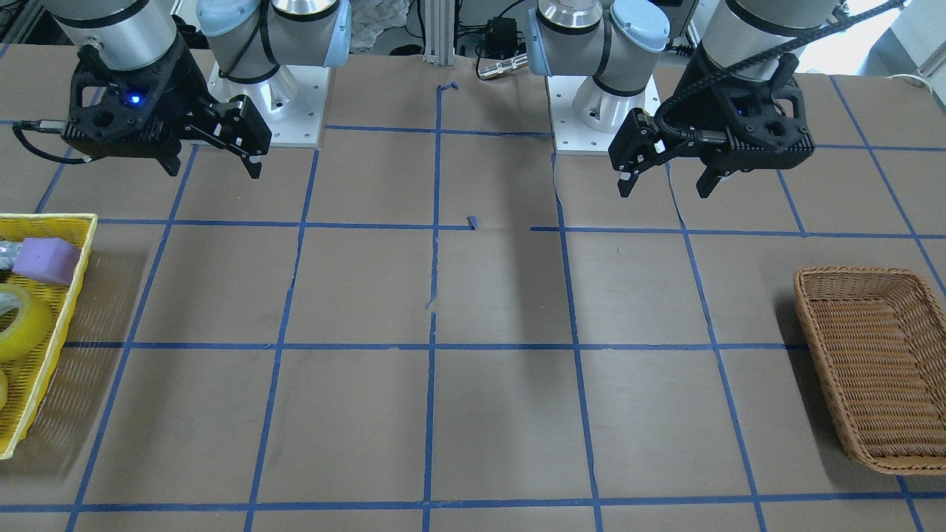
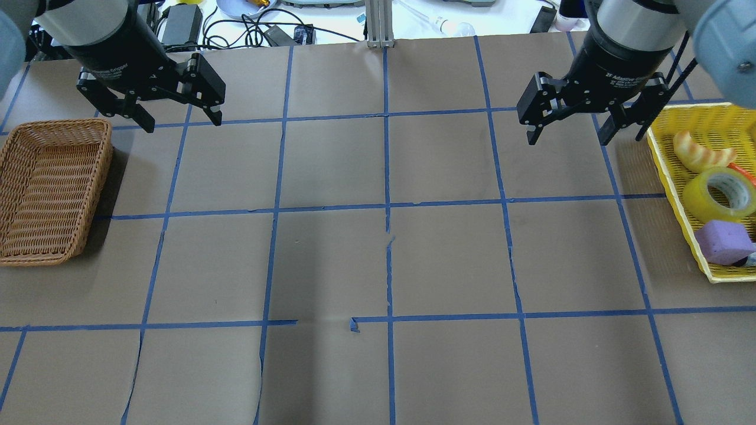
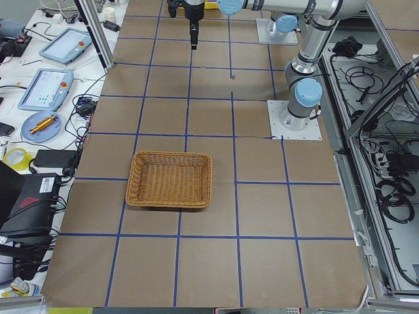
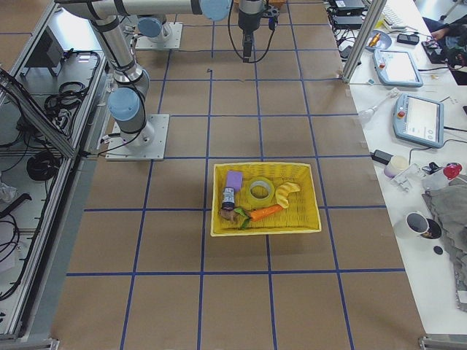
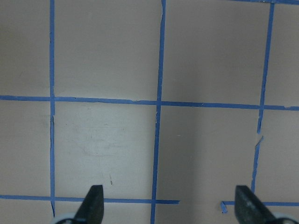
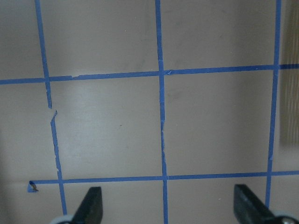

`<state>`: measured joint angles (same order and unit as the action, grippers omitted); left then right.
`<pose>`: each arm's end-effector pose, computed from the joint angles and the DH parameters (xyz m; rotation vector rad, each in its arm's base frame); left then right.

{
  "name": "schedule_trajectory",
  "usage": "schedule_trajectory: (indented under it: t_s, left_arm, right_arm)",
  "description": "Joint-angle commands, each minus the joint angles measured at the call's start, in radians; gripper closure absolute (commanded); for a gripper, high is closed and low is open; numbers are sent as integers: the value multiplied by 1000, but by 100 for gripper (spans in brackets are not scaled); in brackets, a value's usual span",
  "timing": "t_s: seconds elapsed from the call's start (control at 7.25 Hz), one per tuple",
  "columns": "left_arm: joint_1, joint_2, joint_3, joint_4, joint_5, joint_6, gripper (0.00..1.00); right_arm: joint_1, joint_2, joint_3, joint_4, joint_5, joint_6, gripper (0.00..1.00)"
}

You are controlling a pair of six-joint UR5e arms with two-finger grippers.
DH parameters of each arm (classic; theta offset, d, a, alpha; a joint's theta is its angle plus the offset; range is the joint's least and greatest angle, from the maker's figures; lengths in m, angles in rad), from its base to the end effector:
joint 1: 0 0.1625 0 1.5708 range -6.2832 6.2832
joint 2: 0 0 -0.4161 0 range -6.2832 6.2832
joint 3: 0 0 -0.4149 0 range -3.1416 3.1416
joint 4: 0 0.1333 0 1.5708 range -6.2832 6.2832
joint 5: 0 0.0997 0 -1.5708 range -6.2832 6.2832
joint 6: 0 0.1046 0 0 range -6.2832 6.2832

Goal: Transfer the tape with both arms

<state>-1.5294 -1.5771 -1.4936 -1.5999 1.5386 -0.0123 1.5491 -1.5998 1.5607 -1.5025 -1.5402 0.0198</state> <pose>-0.1150 -0.5257 0.5077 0.0824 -3.1082 0.0657 0.1256 -0.5020 0.4872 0.0652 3.1100 0.0454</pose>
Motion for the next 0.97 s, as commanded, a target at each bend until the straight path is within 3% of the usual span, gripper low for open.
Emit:
schedule_trajectory:
  t_s: [0.0, 0.55, 0.83]
  left_arm:
    - [0, 0, 0, 0, 0, 0, 0]
    - [0, 0, 0, 0, 0, 0, 0]
    - [0, 0, 0, 0, 0, 0, 0]
  right_arm:
    - [-1, 1, 1, 2, -1, 0, 0]
    - [-3, -2, -1, 28, -6, 0, 0]
    - [-59, 20, 2, 4, -88, -9, 0]
